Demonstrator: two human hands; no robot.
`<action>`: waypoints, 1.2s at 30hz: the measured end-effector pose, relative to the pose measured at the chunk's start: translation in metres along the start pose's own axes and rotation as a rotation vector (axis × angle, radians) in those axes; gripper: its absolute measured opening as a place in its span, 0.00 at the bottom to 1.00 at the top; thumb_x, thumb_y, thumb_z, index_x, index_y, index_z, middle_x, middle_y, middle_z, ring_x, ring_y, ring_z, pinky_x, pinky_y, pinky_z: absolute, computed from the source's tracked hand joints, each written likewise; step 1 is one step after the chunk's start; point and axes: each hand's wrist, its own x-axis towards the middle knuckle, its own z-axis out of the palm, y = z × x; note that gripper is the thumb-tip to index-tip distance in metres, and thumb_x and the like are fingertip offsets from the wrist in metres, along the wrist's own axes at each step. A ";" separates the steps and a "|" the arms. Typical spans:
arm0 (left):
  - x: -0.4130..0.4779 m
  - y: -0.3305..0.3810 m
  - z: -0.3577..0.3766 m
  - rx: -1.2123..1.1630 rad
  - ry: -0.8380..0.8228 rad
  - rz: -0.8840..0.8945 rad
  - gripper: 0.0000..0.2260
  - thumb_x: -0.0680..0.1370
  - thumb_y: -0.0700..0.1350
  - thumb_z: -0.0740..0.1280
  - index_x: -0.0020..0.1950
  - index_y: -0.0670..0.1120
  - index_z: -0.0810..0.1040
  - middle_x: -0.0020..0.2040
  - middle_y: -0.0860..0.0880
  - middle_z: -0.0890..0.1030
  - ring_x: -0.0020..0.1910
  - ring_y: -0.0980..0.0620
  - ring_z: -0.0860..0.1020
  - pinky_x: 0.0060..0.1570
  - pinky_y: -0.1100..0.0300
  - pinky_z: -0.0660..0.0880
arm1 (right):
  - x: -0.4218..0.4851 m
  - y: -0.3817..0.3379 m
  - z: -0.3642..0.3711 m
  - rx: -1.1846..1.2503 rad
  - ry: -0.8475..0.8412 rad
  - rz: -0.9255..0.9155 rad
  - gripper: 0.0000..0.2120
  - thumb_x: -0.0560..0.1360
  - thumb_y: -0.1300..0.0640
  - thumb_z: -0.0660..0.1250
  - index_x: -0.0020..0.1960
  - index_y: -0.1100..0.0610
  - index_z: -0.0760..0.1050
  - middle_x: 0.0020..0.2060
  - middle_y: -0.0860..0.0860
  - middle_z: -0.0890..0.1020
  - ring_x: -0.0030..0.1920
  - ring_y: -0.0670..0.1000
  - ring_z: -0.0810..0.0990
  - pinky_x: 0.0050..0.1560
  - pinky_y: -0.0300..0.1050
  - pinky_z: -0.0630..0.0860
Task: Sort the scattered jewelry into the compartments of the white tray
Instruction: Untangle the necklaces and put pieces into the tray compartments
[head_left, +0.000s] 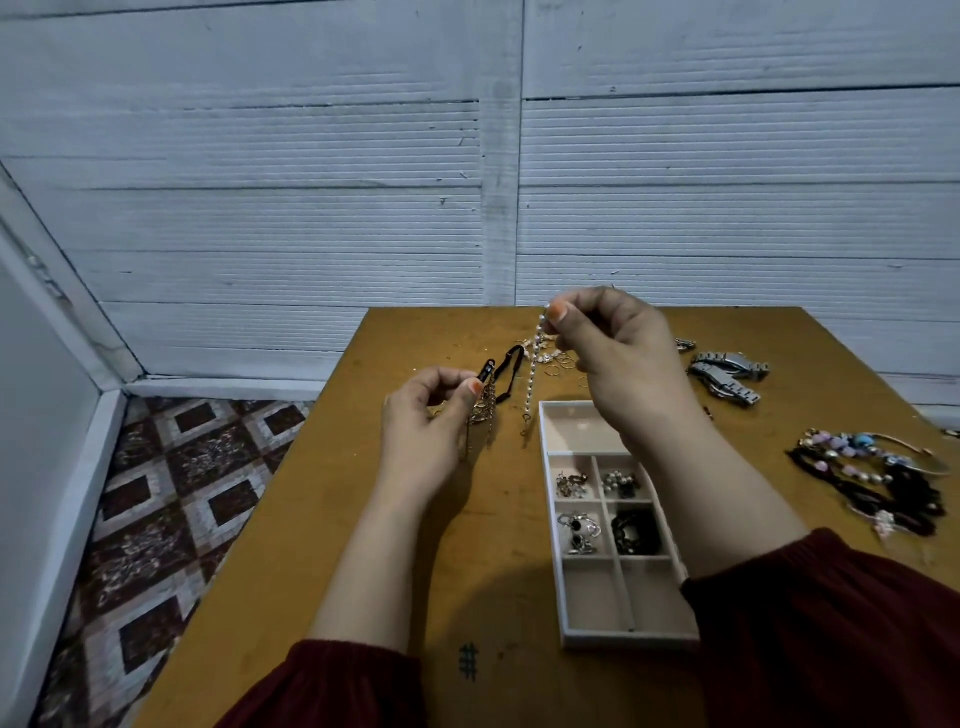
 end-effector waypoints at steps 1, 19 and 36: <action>-0.002 0.003 0.001 -0.005 0.003 0.005 0.06 0.76 0.41 0.69 0.42 0.52 0.79 0.41 0.54 0.81 0.40 0.60 0.76 0.42 0.70 0.73 | -0.002 -0.002 -0.002 0.006 0.000 0.003 0.03 0.77 0.61 0.65 0.45 0.56 0.76 0.38 0.48 0.80 0.32 0.33 0.75 0.34 0.25 0.69; -0.039 0.073 0.017 -0.174 -0.020 0.044 0.04 0.77 0.40 0.68 0.43 0.47 0.79 0.36 0.54 0.78 0.33 0.64 0.73 0.39 0.70 0.71 | -0.042 -0.038 -0.041 0.064 0.080 -0.039 0.05 0.77 0.60 0.65 0.43 0.54 0.76 0.36 0.46 0.80 0.32 0.35 0.76 0.35 0.27 0.70; -0.082 0.119 0.030 -0.237 -0.033 0.087 0.04 0.76 0.40 0.68 0.42 0.47 0.79 0.34 0.56 0.79 0.32 0.65 0.74 0.37 0.71 0.71 | -0.083 -0.041 -0.076 0.116 0.125 -0.058 0.01 0.76 0.62 0.66 0.46 0.60 0.77 0.37 0.50 0.79 0.34 0.36 0.76 0.38 0.28 0.72</action>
